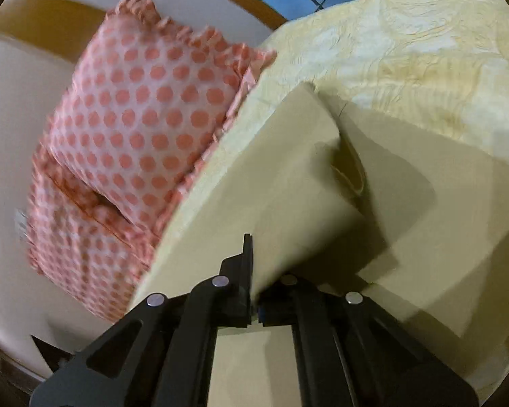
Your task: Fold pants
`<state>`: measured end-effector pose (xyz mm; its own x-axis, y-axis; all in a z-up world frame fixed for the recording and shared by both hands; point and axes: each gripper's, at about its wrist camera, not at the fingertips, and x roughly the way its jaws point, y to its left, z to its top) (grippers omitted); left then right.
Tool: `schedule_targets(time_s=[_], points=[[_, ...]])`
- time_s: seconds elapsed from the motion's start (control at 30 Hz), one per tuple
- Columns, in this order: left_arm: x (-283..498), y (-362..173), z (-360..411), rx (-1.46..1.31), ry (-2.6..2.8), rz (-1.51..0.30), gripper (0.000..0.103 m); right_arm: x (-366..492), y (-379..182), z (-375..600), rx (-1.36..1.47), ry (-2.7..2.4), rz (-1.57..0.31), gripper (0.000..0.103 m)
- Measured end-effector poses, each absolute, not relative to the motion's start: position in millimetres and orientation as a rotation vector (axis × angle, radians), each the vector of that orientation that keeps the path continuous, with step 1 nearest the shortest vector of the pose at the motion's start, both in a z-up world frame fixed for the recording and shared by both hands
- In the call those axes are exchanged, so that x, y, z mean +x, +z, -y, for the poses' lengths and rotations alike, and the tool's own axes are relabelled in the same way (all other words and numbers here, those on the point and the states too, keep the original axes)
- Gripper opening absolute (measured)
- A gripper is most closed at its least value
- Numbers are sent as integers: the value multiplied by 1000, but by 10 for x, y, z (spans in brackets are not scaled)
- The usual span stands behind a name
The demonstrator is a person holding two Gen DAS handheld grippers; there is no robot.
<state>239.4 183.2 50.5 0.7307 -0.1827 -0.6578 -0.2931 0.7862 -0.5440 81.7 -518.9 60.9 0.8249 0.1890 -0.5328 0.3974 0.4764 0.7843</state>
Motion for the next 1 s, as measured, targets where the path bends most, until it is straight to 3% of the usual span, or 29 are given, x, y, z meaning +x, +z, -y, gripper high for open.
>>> schedule_targets(time_s=[0.17,0.3,0.37,0.4,0.53,0.73,0.83,1.0], points=[[2832,446,-1819,-655,144,-840,96,749,784,5211,1081,-91,-551,2],[3065,246,-1887,-677,210,-933,73,703,944,5210,1071,-54,-491,2],[3079,280,-1863,-644,183,-909,31,696,999,5203,1061,-50,-482,2],[3096,260,-1852,-655,119,-926,2,691,1018,5206,1060,-48,-477,2],[2661,517,-1860,-633,85,-857,2,583,1085,5262,1056,-59,-460,2],[1173,1047,-1913,-614,7,-701,3,268,991,5407,1044,-160,-481,1],[509,953,-1863,-612,34,-711,3,117,899,5426,1027,-205,-512,1],[45,542,-1839,-655,81,-773,4,-46,775,5435,995,-284,-569,2]])
